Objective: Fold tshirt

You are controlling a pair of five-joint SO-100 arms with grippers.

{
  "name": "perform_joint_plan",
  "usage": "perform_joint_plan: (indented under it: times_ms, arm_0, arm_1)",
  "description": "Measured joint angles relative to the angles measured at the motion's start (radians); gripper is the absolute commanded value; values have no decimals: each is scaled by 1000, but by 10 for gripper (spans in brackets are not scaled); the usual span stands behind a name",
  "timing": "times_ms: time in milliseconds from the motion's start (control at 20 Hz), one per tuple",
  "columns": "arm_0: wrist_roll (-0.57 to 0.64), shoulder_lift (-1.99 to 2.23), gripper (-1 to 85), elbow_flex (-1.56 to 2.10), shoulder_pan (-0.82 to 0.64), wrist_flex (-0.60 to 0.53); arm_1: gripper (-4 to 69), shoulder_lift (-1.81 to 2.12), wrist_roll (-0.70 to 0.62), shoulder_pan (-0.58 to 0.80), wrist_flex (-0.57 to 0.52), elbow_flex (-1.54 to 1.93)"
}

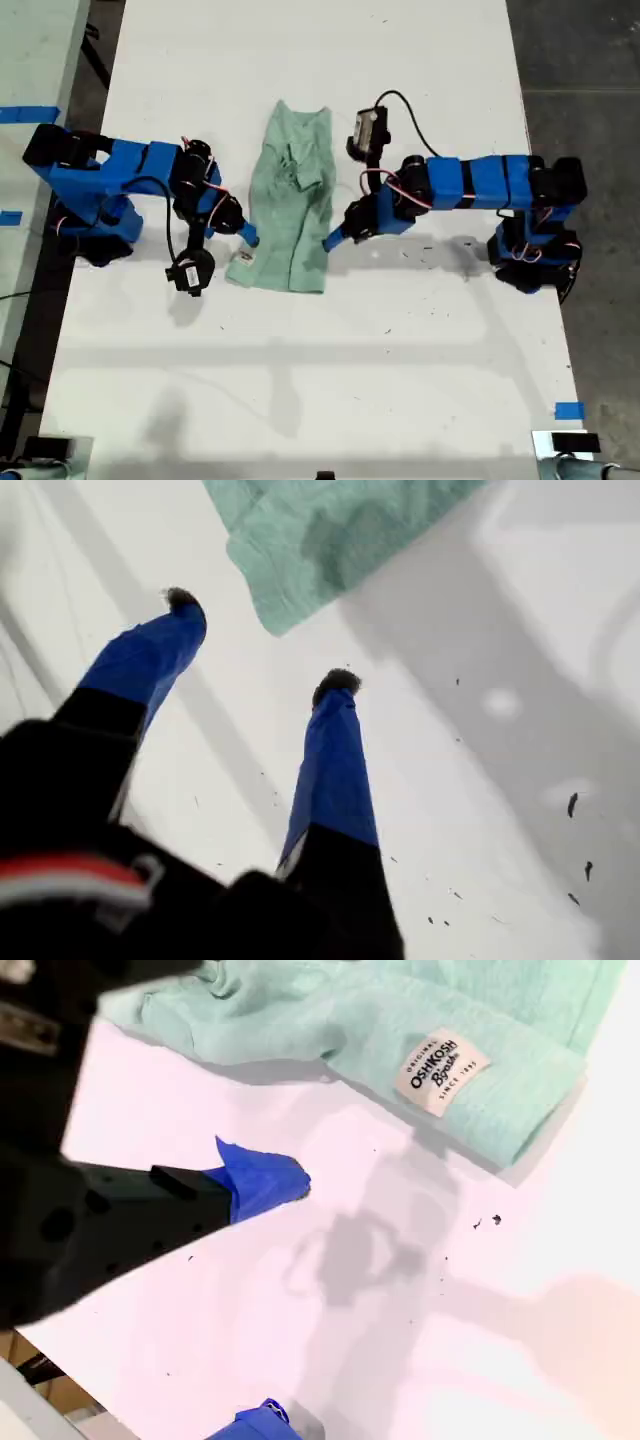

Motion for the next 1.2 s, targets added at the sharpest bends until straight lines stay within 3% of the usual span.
perform_joint_plan:
  times_ms: [250, 600, 1050, 1200]
  arm_0:
    - [-48, 0, 292, 58, 63, -95]
    - [-55, 0, 292, 87, 80, -132]
    - [-51, -18, 292, 241, 77, -331]
    - [-43, -74, 255, 281, 57, -403]
  arm_1:
    - [230, -206, 0, -29, 21, -204]
    - [231, -354, 3, -48, 26, -336]
    - [235, -592, 6, -48, -31, -468]
    - [238, -643, 6, -48, -58, -472]
